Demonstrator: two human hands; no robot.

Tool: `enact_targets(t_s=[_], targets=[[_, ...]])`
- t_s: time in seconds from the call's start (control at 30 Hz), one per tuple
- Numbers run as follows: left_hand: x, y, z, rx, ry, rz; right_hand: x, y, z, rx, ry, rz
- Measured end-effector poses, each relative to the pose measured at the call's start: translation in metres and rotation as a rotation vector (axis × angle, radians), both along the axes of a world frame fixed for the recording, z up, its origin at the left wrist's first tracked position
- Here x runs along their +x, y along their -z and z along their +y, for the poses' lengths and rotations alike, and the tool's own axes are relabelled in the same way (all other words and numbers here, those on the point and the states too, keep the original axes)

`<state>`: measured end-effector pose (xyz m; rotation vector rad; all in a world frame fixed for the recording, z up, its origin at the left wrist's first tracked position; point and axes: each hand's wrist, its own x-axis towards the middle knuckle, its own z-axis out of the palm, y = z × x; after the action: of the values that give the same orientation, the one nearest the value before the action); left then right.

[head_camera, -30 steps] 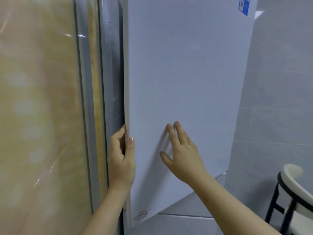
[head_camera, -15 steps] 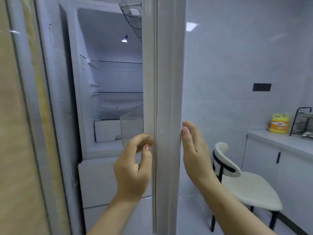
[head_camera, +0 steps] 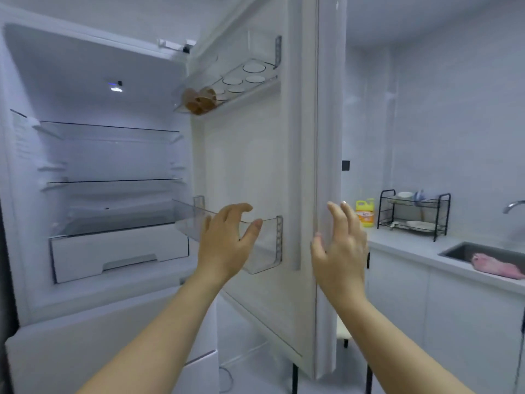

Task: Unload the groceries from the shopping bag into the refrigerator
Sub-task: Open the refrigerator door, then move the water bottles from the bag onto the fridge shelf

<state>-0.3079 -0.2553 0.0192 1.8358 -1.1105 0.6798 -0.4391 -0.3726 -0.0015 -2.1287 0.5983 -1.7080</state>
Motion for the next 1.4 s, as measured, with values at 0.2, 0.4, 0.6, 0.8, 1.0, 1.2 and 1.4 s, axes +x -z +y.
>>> enact_targets(t_s=[0.2, 0.4, 0.6, 0.8, 1.0, 1.2, 1.4], targets=[[0.015, -0.003, -0.038, -0.022, 0.129, 0.053, 0.034, -0.013, -0.001, -0.240, -0.043, 0.426], [0.038, 0.001, -0.081, 0.184, 0.001, -0.147, 0.041, -0.023, -0.046, -0.120, 0.047, 0.494], [0.048, 0.011, -0.126, 0.215, 0.038, -0.235, 0.048, -0.029, -0.096, 0.034, 0.165, 0.516], [0.061, 0.024, -0.158, 0.116, 0.078, -0.363, 0.063, -0.020, -0.113, 0.054, 0.298, 0.467], [0.070, 0.032, -0.156, 0.005, 0.151, -0.430, 0.068, -0.009, -0.109, 0.026, 0.296, 0.390], [0.066, 0.033, -0.145, -0.001, 0.201, -0.395, 0.059, -0.001, -0.099, -0.005, 0.297, 0.458], [0.020, 0.051, -0.145, -0.150, 0.383, -0.480, 0.001, 0.029, -0.080, 0.073, 0.423, 0.559]])
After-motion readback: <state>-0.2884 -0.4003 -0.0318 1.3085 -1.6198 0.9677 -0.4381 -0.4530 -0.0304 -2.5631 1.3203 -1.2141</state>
